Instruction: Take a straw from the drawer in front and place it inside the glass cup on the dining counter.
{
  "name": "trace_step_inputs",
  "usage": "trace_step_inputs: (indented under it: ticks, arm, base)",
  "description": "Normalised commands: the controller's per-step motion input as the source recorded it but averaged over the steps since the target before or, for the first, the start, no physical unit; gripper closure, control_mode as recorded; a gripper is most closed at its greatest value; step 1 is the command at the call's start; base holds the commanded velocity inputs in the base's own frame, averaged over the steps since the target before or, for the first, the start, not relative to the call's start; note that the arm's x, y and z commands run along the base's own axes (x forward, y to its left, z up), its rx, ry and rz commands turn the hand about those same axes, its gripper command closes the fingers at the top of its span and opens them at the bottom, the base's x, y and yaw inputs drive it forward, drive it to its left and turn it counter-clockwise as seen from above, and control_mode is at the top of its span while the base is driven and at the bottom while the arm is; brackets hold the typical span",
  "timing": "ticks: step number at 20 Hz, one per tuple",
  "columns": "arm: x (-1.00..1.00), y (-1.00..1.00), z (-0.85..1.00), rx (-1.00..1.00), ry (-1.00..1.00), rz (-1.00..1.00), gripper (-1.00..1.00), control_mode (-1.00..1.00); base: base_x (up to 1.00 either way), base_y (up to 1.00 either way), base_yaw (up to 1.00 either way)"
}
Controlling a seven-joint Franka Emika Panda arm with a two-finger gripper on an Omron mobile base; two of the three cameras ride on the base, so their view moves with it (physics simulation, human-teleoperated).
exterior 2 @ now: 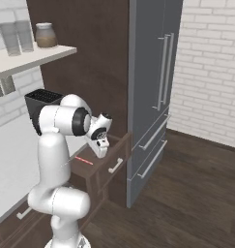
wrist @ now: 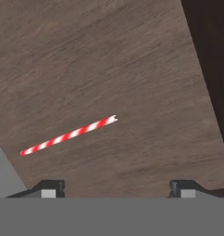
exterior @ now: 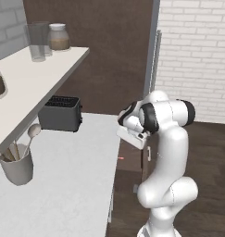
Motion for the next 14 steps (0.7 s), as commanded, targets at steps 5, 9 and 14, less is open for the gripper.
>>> trace_step_inputs:
  ticks: [5,9,14]
  arm:
    - [0.01,-0.16,-0.39,-0.01,0.0,0.0,-1.0,-1.0]
    - [0.0,-0.59,-0.35,0.0,0.0,0.0,-1.0,-1.0]
    - [0.0,-0.85,-0.29,0.0,0.0,0.02,-1.0,-1.0]
  base:
    - [0.0,0.0,0.0]
    - [0.0,0.0,0.0]
    - [0.0,0.0,0.0]
